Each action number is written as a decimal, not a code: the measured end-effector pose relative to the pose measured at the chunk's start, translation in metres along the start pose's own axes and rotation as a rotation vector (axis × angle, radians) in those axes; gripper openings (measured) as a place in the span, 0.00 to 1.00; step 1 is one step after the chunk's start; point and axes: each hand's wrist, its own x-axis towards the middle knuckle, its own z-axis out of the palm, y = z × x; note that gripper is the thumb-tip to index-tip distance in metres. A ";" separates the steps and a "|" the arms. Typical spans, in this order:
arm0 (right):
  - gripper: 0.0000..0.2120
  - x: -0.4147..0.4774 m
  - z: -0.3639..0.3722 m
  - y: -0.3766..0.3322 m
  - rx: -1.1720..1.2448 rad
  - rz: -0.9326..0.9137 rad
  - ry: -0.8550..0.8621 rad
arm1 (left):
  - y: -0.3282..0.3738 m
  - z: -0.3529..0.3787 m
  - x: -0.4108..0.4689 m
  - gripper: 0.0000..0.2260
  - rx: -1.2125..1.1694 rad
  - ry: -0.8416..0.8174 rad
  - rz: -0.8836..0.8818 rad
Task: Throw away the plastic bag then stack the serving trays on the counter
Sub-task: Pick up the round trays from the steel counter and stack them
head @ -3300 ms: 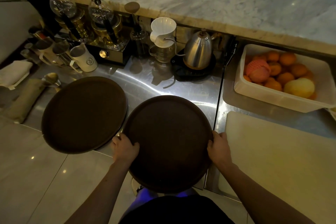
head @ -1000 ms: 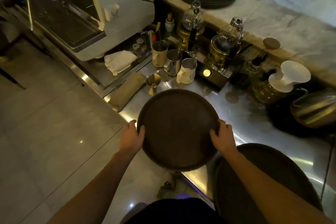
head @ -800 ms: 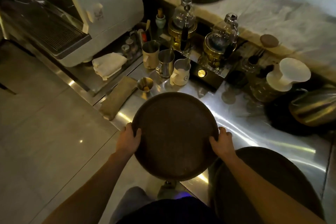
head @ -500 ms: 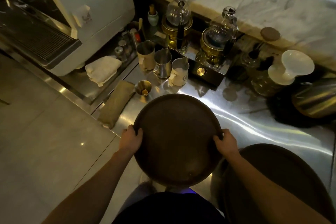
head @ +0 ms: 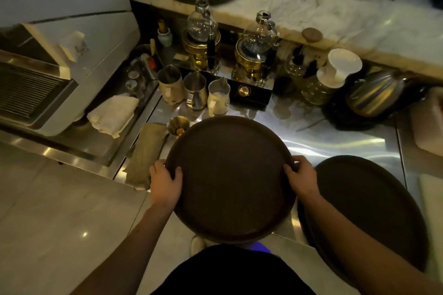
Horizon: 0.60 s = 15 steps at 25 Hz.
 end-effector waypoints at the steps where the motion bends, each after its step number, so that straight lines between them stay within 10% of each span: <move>1: 0.13 -0.006 -0.002 -0.001 0.007 -0.003 0.022 | 0.002 -0.003 0.000 0.20 -0.010 0.004 0.022; 15: 0.13 -0.119 -0.065 0.037 0.197 0.071 0.371 | 0.045 0.003 -0.030 0.17 -0.100 -0.127 0.379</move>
